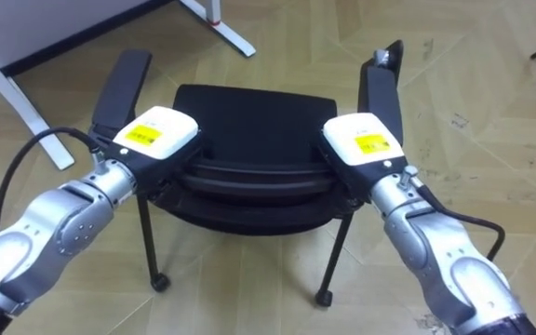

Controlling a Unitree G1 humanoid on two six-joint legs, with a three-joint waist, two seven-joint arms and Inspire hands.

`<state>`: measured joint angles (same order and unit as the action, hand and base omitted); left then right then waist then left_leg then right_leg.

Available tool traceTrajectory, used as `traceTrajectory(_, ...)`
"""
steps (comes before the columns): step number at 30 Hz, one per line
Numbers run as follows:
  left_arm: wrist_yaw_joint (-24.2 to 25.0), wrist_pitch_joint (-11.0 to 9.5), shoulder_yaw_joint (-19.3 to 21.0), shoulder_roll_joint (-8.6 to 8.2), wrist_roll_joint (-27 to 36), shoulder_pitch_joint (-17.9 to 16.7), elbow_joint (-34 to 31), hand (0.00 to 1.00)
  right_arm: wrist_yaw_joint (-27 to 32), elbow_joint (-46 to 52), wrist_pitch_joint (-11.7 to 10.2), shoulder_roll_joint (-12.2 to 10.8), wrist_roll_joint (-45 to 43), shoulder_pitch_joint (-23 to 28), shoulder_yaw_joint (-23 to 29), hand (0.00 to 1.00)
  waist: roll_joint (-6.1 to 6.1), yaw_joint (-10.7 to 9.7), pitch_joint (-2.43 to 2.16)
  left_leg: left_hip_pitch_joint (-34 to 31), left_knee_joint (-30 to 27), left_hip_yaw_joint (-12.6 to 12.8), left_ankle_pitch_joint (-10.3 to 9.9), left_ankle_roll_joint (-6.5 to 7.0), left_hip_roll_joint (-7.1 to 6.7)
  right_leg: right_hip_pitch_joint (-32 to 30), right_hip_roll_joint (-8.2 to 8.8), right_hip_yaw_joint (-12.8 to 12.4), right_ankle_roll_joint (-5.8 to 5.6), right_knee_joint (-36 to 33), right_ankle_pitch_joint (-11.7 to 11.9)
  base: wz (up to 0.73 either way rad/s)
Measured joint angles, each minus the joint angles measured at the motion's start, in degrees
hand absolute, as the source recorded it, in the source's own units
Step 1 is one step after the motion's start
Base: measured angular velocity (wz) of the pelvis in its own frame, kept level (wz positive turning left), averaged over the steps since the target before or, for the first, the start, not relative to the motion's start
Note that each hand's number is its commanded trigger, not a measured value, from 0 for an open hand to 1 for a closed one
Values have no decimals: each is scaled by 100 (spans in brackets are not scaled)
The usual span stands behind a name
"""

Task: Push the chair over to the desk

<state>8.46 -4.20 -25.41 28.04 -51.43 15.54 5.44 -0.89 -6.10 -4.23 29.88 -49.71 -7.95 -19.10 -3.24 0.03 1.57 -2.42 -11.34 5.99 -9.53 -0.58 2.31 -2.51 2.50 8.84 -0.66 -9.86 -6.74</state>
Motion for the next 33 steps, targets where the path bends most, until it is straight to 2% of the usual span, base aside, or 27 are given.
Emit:
traceTrajectory(6, -35, -11, 6, -52, -4, 1, 95, 100, 127, -119, -95, -2, 17, 3, -2, 100, 7, -15, -2, -98, -212, -14, -5, -3, 8, 28, 16, 72, 0, -3, 0, 3)
traceTrajectory(9, -114, -121, 11, -97, 16, 51, 338, 100, 234, -416, -248, -70, 32, -71, -3, 100, 14, -37, 0, -303, -759, -18, -127, -63, 120, 6, 9, 128, 47, -228, -90, 9)
traceTrajectory(11, -261, -243, 62, -209, 13, 146, 662, 100, 282, -624, -292, -134, 23, -173, -1, 100, 59, -141, 21, -650, -1632, -3, -375, -115, 268, -88, -6, 335, 107, -732, -382, 34)
traceTrajectory(12, -362, -309, 35, -279, 13, 232, 904, 100, 320, -787, -337, -177, 16, -210, -1, 100, 77, -187, 33, -810, -2122, 11, -438, -112, 339, -111, 11, 465, 147, -1049, -561, 38)
traceTrajectory(15, -464, -410, 26, -376, 55, 353, 1296, 100, 393, -1051, -413, -271, 18, -301, -15, 100, 101, -193, 44, -1130, -3094, 104, -441, -113, 534, -200, 57, 708, 256, -1630, -926, 16)
traceTrajectory(16, -525, -420, -19, -374, 158, 391, 1398, 100, 470, -1131, -460, -272, 27, -323, -32, 100, 163, -205, 63, -1304, -3519, 158, -440, -113, 642, -174, 45, 776, 308, -1767, -1162, 19)
traceTrajectory(17, -564, -415, -30, -395, 223, 397, 1464, 100, 547, -1142, -452, -277, 15, -319, -36, 100, 262, -255, 68, -1471, -3933, 177, -414, -109, 778, -208, 43, 815, 355, -2020, -1314, 24)
traceTrajectory(18, -568, -425, -34, -402, 250, 395, 1500, 100, 569, -1150, -457, -279, 0, -312, -40, 100, 279, -287, 60, -1548, -4101, 199, -359, -113, 827, -226, 41, 829, 381, -2135, -1398, 31)
traceTrajectory(19, -585, -452, -27, -444, 263, 391, 1587, 100, 602, -1189, -463, -295, -32, -303, -42, 100, 270, -319, 62, -1717, -4431, 205, -135, -107, 903, -242, 68, 829, 413, -2330, -1532, 23)
traceTrajectory(20, -646, -457, -34, -479, 323, 363, 1654, 100, 672, -1282, -496, -304, -28, -313, -59, 100, 193, -310, 103, -1948, -4716, 225, 98, -87, 902, -216, 116, 832, 472, -2490, -1607, 24)
traceTrajectory(21, -668, -464, -43, -489, 339, 353, 1672, 100, 718, -1308, -501, -306, -28, -313, -58, 100, 210, -322, 94, -2048, -4685, 236, 69, -98, 882, -223, 129, 866, 495, -2543, -1645, 28)
traceTrajectory(22, -670, -487, -50, -519, 388, 356, 1698, 100, 818, -1350, -505, -297, -24, -313, -53, 100, 291, -368, 67, -2274, -4504, 364, -6, 3, 880, -255, 132, 974, 532, -2650, -1712, 29)
traceTrajectory(24, -676, -475, -53, -567, 394, 352, 1732, 100, 1010, -1466, -532, -297, -23, -311, -77, 100, 307, -393, 72, -2517, -4025, 551, -15, 20, 740, -272, 154, 1020, 552, -2811, -1843, 11)
traceTrajectory(25, -677, -494, -63, -586, 394, 347, 1763, 100, 1126, -1565, -582, -296, -5, -300, -101, 100, 309, -338, 72, -2534, -3534, 656, 18, 20, 617, -261, 162, 1032, 556, -2846, -1931, -22)
traceTrajectory(26, -680, -524, -79, -577, 400, 347, 1748, 100, 1210, -1581, -589, -282, 53, -265, -109, 100, 300, -247, 68, -2533, -2997, 690, 37, 18, 479, -254, 178, 1028, 529, -2896, -2029, -27)
traceTrajectory(27, -697, -583, -95, -533, 400, 348, 1707, 100, 1283, -1581, -603, -262, 91, -237, -111, 100, 291, -205, 61, -2537, -2594, 716, 53, 45, 402, -257, 185, 1052, 495, -2914, -2087, -23)
traceTrajectory(29, -705, -591, -133, -451, 389, 345, 1581, 100, 1352, -1587, -614, -268, 81, -229, -110, 100, 240, -117, 28, -2512, -2311, 763, 96, 144, 389, -266, 228, 1076, 411, -2913, -2151, -22)
traceTrajectory(31, -704, -589, -133, -403, 346, 345, 1485, 100, 1434, -1589, -612, -282, 59, -207, -105, 100, 182, -117, -20, -2472, -2178, 818, 187, 246, 390, -236, 254, 1030, 310, -2883, -2214, -11)
traceTrajectory(32, -702, -573, -143, -394, 328, 342, 1421, 100, 1511, -1585, -610, -279, 54, -178, -101, 100, 120, -117, -60, -2455, -2206, 938, 227, 288, 384, -189, 350, 1018, 247, -2885, -2270, -7)
traceTrajectory(33, -702, -569, -159, -372, 322, 334, 1385, 100, 1537, -1573, -596, -276, 63, -158, -110, 100, 58, -58, -77, -2365, -2258, 1112, 223, 295, 380, -97, 475, 990, 180, -2883, -2325, -17)
